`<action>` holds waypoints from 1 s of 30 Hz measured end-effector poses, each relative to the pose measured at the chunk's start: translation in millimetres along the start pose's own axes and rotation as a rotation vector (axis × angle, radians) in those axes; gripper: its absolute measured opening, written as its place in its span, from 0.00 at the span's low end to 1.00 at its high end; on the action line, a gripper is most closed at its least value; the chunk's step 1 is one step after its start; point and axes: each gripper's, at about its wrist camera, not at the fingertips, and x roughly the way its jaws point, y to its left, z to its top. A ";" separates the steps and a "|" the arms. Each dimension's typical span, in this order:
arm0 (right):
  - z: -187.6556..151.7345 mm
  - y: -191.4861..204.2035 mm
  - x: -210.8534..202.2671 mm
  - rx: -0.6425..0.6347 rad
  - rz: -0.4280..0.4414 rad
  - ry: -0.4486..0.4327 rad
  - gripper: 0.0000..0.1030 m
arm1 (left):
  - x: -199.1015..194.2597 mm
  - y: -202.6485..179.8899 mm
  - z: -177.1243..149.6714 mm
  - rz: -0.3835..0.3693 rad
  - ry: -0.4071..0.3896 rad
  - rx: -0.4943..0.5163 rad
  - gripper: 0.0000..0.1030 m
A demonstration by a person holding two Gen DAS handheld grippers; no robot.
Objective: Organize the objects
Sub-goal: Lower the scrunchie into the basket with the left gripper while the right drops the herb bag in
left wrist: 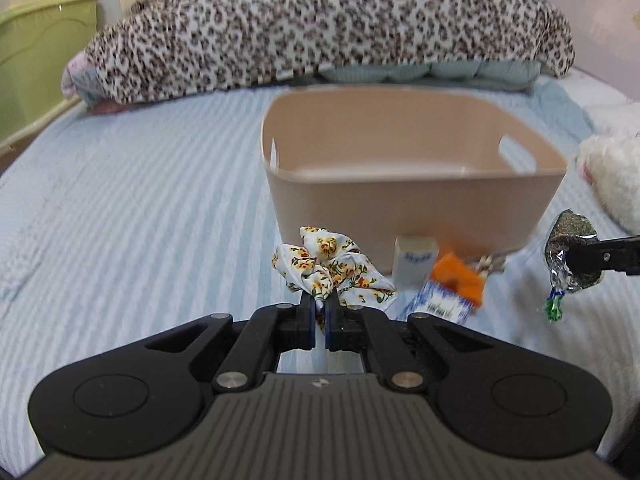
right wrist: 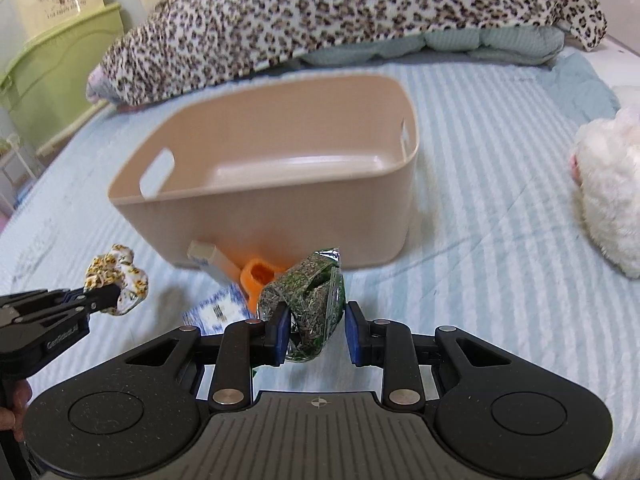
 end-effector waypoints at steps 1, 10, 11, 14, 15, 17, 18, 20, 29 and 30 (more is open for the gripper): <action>3.6 -1.3 -4.1 0.005 0.003 -0.013 0.26 | -3.4 0.0 4.2 -0.002 -0.016 -0.001 0.04; 52.4 -10.4 -32.8 0.016 0.007 -0.159 0.26 | -33.2 -8.0 51.4 -0.013 -0.152 0.005 0.04; 52.4 -10.4 -32.8 0.016 0.007 -0.159 0.26 | -33.2 -8.7 56.3 -0.014 -0.160 0.006 0.04; 72.1 -13.3 -29.7 0.012 -0.012 -0.201 0.26 | -28.2 -12.3 69.8 -0.011 -0.174 0.021 0.05; 72.1 -13.3 -29.7 0.012 -0.012 -0.201 0.26 | -25.4 -13.5 73.0 -0.013 -0.177 0.026 0.05; 80.1 -14.3 -24.6 0.009 -0.023 -0.214 0.26 | -19.1 -16.1 79.8 -0.006 -0.182 0.033 0.05; 87.8 -15.6 -16.6 0.010 -0.031 -0.217 0.26 | -15.0 -17.7 83.5 -0.006 -0.181 0.038 0.05; 94.4 -17.3 -6.1 0.012 -0.042 -0.214 0.26 | -5.0 -21.1 90.7 -0.003 -0.177 0.046 0.05; 100.5 -4.3 44.0 -0.079 -0.134 -0.170 0.25 | 59.7 -38.5 98.2 0.008 -0.075 0.071 0.05; 100.1 -2.0 48.5 -0.093 -0.144 -0.166 0.26 | 66.0 -40.8 96.7 0.008 -0.062 0.074 0.05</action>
